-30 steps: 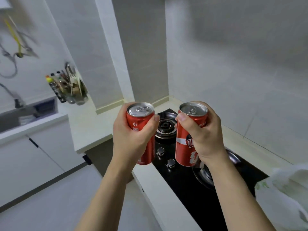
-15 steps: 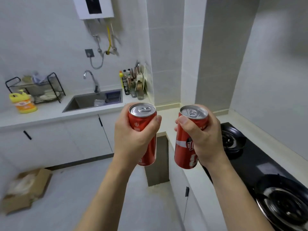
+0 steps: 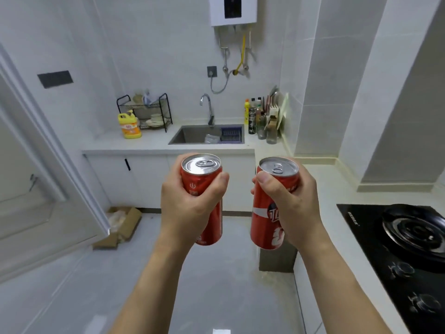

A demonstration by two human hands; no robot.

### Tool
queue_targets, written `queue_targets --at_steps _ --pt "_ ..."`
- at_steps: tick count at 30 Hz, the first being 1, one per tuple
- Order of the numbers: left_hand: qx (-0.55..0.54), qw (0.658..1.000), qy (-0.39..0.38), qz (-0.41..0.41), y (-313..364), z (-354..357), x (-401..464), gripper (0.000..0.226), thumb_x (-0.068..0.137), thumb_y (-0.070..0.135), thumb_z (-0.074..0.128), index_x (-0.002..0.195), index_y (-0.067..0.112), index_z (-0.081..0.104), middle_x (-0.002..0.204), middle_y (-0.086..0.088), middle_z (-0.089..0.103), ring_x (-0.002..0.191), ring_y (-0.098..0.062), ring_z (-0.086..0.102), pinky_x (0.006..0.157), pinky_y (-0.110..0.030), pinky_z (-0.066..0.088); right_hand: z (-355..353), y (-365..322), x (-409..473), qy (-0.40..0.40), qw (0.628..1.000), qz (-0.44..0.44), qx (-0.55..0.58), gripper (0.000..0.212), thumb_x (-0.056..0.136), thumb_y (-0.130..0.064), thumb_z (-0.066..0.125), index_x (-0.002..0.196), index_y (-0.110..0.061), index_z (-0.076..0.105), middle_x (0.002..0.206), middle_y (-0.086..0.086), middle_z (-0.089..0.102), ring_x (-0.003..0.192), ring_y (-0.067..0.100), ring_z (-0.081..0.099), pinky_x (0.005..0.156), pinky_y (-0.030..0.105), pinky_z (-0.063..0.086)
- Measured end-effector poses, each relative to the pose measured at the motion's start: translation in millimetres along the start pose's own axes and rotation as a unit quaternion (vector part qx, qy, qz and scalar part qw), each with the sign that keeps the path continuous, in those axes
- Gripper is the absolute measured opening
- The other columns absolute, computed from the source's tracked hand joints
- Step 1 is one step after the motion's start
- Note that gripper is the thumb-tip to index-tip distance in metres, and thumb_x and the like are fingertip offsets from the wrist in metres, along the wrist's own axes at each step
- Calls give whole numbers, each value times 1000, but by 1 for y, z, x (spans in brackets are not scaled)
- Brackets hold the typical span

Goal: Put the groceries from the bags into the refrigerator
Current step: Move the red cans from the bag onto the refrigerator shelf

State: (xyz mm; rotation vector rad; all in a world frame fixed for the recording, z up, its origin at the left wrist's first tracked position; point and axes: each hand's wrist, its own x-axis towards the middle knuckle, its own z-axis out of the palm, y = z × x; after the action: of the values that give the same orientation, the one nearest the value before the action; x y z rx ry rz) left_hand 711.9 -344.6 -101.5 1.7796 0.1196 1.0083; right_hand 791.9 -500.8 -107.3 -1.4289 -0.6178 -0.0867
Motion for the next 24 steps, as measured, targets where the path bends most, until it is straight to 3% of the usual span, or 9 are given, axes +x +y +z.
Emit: queue_targets --at_steps 5,9,14,19,24 --pt "35 995 91 -11 -4 -46 -5 41 72 46 74 102 23 61 87 3 68 81 -27 71 72 -49 60 49 4 12 -92 995 -15 21 33 65 -61 66 92 -43 59 90 -4 70 85 16 70 70 23 58" --pt "75 986 151 -14 1 -84 -14 41 71 43 74 102 20 61 86 1 68 79 -28 70 68 -40 60 93 1 17 -149 987 -8 63 42 64 -60 66 96 -34 60 90 -1 71 85 18 70 70 25 59" --pt "124 961 246 -24 13 -129 -33 32 70 38 74 95 23 62 82 3 68 76 -28 69 66 -40 59 146 -6 11 -226 967 0 118 32 65 -49 71 89 -30 64 88 7 72 81 26 70 75 47 60" --pt "185 929 319 -29 29 -174 -66 28 71 38 75 92 26 62 83 0 67 78 -34 69 69 -51 58 199 -15 -14 -313 935 2 164 23 64 -53 71 84 -44 65 89 6 72 84 26 71 77 52 58" --pt "246 896 369 -35 53 -225 -103 36 71 42 75 97 21 62 85 2 67 80 -29 69 72 -51 59 255 -36 -50 -373 903 18 214 32 64 -51 74 88 -31 66 89 9 71 83 30 70 77 58 56"
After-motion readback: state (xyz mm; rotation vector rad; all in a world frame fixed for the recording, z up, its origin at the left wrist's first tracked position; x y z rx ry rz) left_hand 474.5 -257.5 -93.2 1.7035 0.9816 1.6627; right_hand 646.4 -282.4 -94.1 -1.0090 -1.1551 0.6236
